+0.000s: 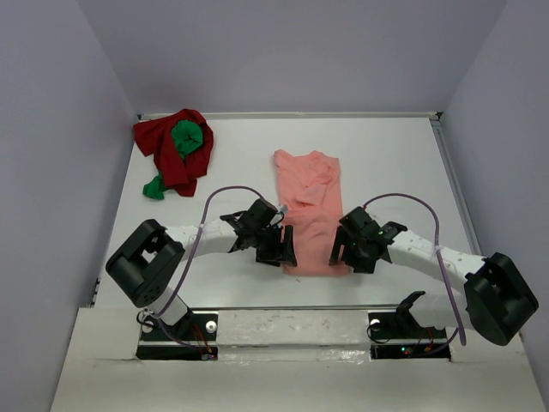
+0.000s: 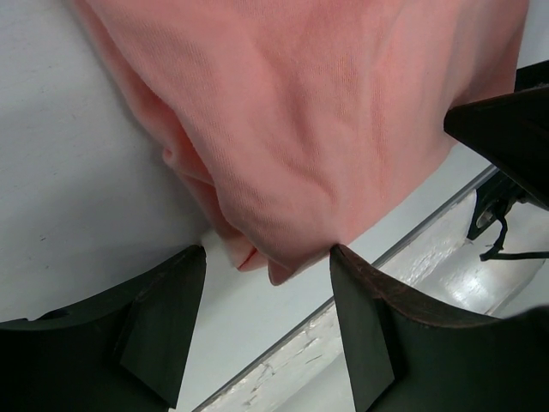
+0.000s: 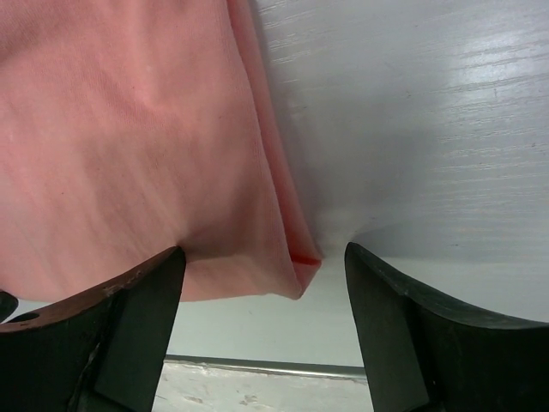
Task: Fold and stack the t-shirts
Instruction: Fold the tshirt
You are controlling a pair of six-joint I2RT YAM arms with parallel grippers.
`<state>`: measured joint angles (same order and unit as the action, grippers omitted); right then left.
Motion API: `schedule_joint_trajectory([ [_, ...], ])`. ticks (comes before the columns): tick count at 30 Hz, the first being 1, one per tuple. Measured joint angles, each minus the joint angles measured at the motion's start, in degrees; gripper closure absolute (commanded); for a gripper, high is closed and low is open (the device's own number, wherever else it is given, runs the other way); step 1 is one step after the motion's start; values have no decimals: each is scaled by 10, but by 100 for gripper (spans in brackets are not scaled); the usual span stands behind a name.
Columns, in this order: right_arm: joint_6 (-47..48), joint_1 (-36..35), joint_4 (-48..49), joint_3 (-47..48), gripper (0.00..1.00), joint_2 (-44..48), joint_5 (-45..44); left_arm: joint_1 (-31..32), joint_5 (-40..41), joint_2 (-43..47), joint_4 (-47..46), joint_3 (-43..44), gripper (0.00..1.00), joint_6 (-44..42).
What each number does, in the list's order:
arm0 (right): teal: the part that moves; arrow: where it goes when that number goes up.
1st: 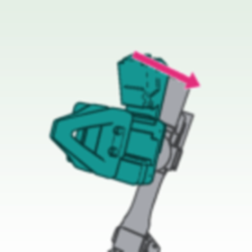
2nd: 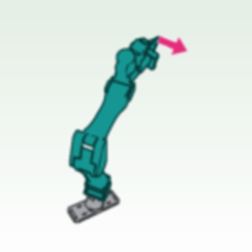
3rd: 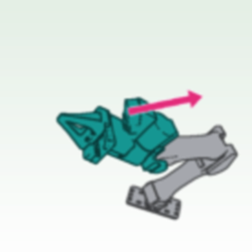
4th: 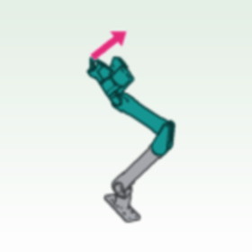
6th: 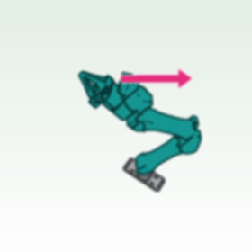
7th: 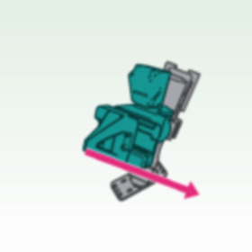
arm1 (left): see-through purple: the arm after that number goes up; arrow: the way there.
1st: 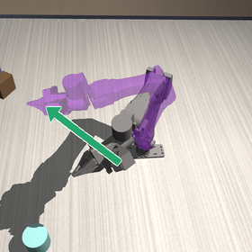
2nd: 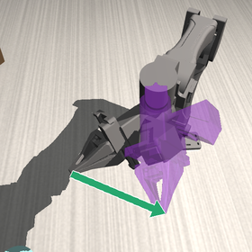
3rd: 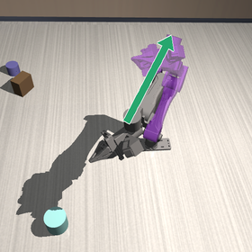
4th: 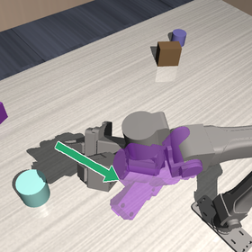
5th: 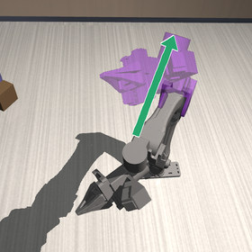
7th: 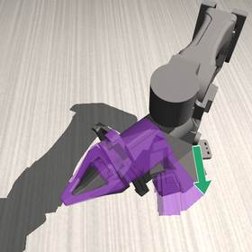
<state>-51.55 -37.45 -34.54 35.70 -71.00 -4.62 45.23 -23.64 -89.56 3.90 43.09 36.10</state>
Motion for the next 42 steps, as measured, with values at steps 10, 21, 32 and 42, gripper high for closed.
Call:
schedule_joint_trajectory([
  [10, -17, 0, 3, -5, 27, 0, 1, 0, -9, -4, -9, -2, 31, 6],
  [21, -25, 0, 7, -7, 27, -3, -1, 0, -16, -4, -18, -19, 52, 20],
  [32, -26, 0, 16, -7, 27, -6, -1, 0, -18, -4, -22, -25, 50, 33],
  [42, -26, 0, 16, -7, 27, -6, 0, 0, -22, -7, -33, -25, 48, 43],
])
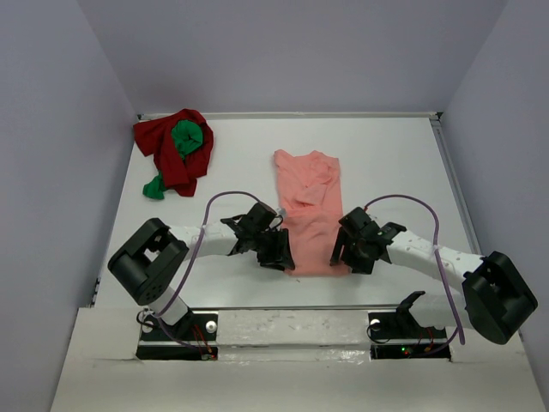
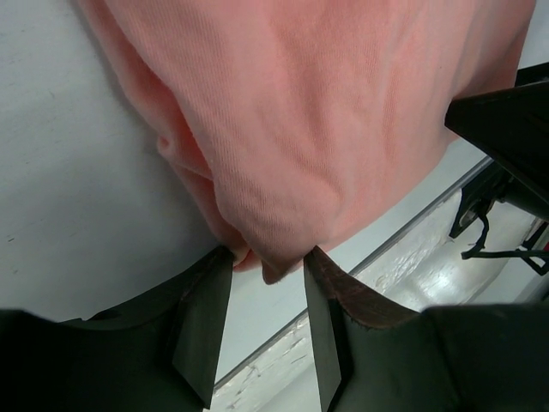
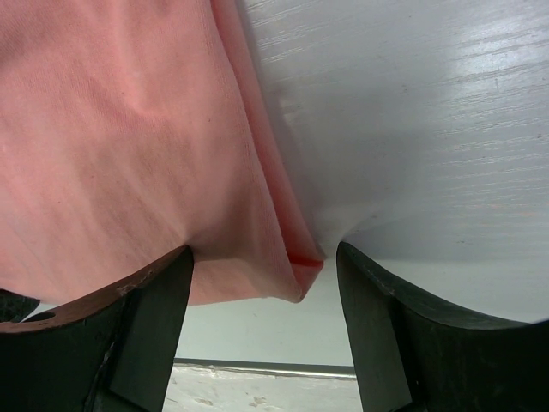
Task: Fold and stack the t-shirts
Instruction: Fold the tshirt
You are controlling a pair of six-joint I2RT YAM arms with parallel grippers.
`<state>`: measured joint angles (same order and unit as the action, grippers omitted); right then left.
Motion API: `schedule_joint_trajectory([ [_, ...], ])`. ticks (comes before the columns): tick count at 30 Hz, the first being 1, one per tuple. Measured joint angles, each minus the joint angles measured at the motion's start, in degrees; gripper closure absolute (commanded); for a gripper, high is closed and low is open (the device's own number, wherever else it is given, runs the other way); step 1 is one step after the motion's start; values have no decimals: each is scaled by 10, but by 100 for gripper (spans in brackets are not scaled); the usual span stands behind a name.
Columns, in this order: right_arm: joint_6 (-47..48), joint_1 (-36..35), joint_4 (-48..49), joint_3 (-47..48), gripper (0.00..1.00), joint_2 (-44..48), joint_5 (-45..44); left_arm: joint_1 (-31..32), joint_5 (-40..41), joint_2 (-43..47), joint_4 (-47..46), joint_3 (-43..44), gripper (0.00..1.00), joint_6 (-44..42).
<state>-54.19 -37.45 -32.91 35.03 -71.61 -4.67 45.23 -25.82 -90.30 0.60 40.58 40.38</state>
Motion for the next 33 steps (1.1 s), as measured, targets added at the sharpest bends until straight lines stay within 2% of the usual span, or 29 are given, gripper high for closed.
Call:
schedule_joint_trajectory([
  [10, 0, 0, 0, 0, 28, -1, 1, 0, -28, -34, -56, 5, 57, 10],
  [14, 0, 0, 1, 1, 45, -4, 0, 0, -24, -35, -54, 5, 68, 7],
  [15, 0, 0, 1, 2, 52, -7, 0, 0, -23, -35, -52, 5, 71, 5],
  [17, -1, 1, 4, 2, 61, -12, 0, 0, -20, -35, -48, 5, 80, 2],
  [18, -1, 1, 5, 2, 72, -15, 0, 0, -20, -34, -47, 5, 83, 0],
  [20, 0, 3, 5, 4, 88, -20, 1, 0, -20, -34, -46, 5, 95, 0],
  [21, -3, 3, 6, 4, 100, -23, 1, 0, -21, -34, -45, 6, 99, -1],
  [33, -11, 2, 4, 5, 100, -23, -9, 0, -1, -1, -15, 6, 100, -6],
])
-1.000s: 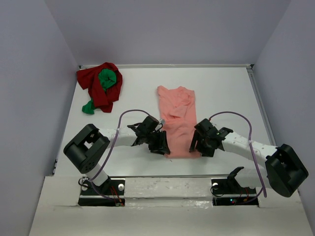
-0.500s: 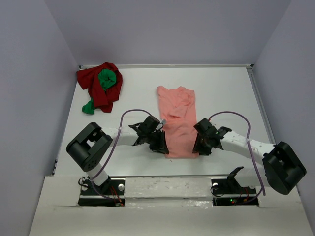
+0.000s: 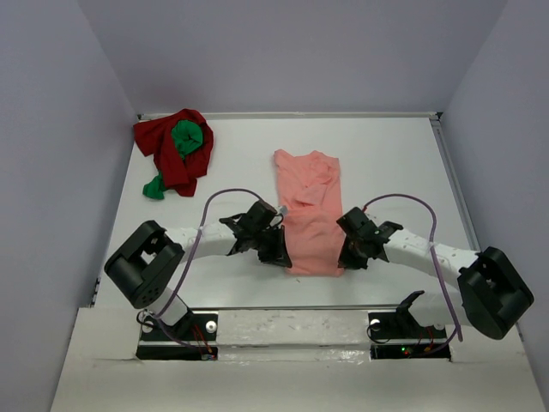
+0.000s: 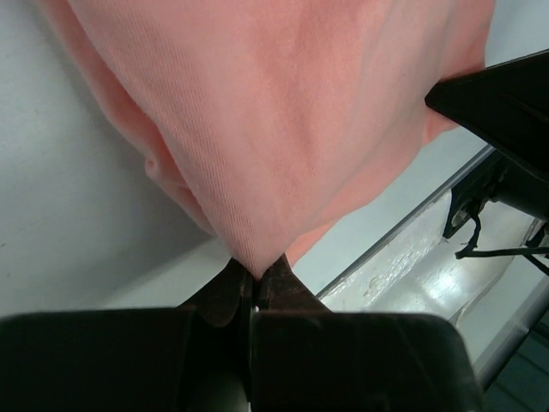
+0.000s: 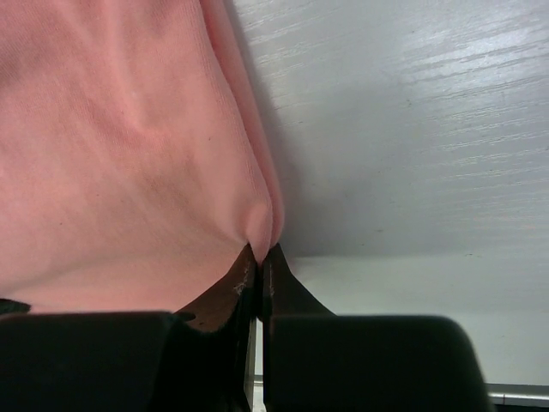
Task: Fold and stack the t-shirts
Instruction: Fold the tshirt
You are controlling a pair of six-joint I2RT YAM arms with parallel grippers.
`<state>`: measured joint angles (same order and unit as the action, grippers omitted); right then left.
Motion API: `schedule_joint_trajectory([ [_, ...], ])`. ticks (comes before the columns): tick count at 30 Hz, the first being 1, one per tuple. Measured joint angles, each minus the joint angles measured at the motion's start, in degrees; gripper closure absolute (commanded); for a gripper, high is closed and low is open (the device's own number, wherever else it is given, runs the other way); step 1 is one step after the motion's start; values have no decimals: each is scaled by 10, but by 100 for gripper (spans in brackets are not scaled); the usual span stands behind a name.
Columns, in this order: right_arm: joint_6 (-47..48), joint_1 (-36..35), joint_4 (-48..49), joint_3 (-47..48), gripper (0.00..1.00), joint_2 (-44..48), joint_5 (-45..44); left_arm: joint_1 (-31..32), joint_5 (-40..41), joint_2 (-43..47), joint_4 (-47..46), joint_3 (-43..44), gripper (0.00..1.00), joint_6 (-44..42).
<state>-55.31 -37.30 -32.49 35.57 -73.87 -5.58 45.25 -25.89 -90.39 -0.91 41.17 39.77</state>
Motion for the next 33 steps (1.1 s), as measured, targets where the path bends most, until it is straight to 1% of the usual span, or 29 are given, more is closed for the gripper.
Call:
schedule_joint_trajectory([
  [6, 5, -7, -10, 7, 100, 25, -21, 1, 24, 62, 34, 1, 100, 0],
  [10, 18, -8, -25, 32, 100, 39, -34, 1, 40, 89, 68, 17, 100, -1],
  [19, 58, -8, -70, 114, 100, 27, -80, 0, 61, 91, 122, 73, 100, -16],
  [22, 75, -8, -84, 156, 100, 3, -98, -4, 61, 73, 143, 111, 100, -28],
  [25, 96, -8, -94, 201, 100, -26, -120, -22, 57, 46, 159, 152, 100, -42],
  [30, 132, -5, -108, 292, 100, -106, -148, -77, 51, -30, 205, 265, 100, -78],
  [33, 156, 6, -115, 362, 100, -162, -154, -112, 45, -87, 245, 361, 100, -104],
])
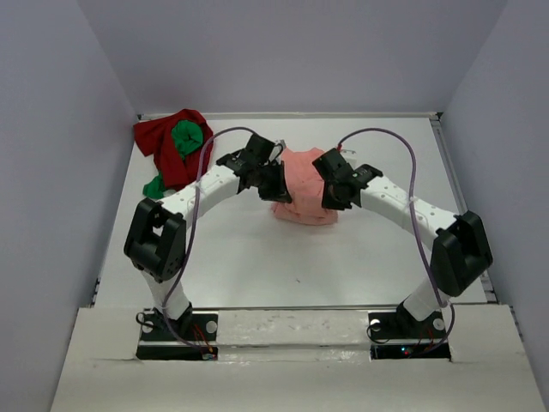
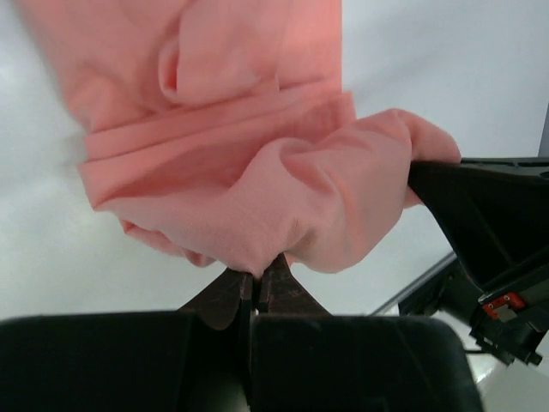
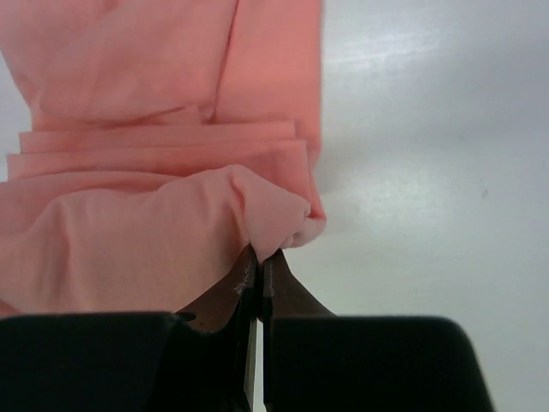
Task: Fold and stack the t-shirts
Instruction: Fold the tshirt
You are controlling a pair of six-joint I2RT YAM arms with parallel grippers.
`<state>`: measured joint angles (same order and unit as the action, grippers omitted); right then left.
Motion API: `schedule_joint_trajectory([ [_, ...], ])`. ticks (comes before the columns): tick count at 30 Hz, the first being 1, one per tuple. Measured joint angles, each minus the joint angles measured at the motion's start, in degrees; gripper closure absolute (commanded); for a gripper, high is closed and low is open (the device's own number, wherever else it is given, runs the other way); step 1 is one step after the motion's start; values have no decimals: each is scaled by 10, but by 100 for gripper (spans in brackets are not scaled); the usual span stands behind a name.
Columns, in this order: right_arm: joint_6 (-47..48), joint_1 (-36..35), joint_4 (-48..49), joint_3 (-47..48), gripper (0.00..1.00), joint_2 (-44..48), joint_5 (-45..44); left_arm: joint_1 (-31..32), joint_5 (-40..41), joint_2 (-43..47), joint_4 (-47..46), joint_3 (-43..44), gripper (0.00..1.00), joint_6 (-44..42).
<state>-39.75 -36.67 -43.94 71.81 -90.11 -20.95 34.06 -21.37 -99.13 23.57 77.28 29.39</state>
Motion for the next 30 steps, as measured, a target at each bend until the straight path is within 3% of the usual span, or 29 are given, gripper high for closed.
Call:
schedule_joint_trajectory([
  [12, 110, 120, -21, 339, 100, -246, 17, -101, -62, -286, 143, 396, 100, -95],
  [18, 153, 150, -42, 468, 100, -364, 43, -120, -114, -418, 156, 530, 100, -104],
  [22, 177, 159, -42, 523, 100, -433, 66, -134, -138, -462, 140, 557, 100, -101],
  [30, 215, 160, -41, 530, 100, -460, 83, -148, -158, -466, 92, 556, 100, -95],
])
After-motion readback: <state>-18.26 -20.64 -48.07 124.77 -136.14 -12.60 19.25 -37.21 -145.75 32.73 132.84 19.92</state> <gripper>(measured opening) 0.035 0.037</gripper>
